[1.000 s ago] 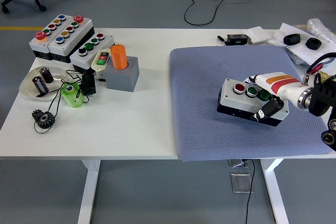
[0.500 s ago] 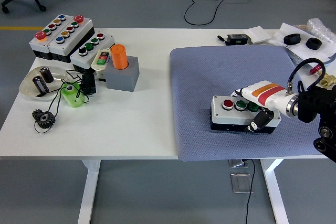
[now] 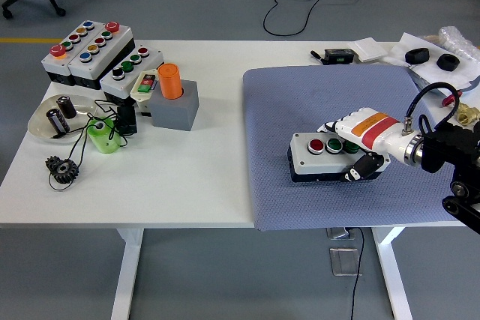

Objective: Pick up the button,place it on the desk,press the button,press the button

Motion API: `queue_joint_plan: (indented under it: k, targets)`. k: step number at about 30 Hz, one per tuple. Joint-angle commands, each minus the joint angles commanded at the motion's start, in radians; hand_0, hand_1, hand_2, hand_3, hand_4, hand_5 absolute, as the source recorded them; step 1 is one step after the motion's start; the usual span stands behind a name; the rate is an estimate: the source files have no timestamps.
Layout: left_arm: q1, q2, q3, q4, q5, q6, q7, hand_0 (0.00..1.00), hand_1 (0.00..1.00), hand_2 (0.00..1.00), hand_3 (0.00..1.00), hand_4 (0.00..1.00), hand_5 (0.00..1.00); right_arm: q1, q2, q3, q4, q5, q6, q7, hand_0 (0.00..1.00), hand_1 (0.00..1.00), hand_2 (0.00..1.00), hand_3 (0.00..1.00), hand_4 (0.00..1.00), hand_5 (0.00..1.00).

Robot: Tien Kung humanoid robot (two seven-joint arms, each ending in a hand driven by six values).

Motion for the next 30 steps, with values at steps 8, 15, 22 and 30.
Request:
queue_joint_plan:
  k: [8,15,22,30]
  targets:
    - [-0.004,0.001,-0.006,0.0,0.004,0.0,0.0,0.597,0.539,0.505,0.452,0.267,0.977,0.007,0.013,0.001,-0.027,-0.017,0.047,-0.021,0.346,0.205,0.332,0.503,0.58,0.093]
    - [-0.007,0.001,-0.01,-0.001,0.006,0.0,0.0,0.598,0.539,0.505,0.452,0.266,0.974,0.007,0.012,0.009,-0.03,-0.056,0.073,-0.037,0.402,0.314,0.447,0.567,0.625,0.099]
    - [-0.008,0.001,-0.01,-0.001,0.005,0.0,0.0,0.597,0.538,0.505,0.452,0.266,0.973,0.002,0.013,0.025,-0.028,-0.074,0.07,-0.034,0.487,0.458,0.55,0.62,0.662,0.098]
    - [-0.01,0.001,-0.011,-0.001,0.005,0.0,-0.001,0.597,0.538,0.505,0.452,0.266,0.972,0.0,0.012,0.027,-0.033,-0.082,0.093,-0.029,0.741,0.64,0.715,0.848,0.799,0.132]
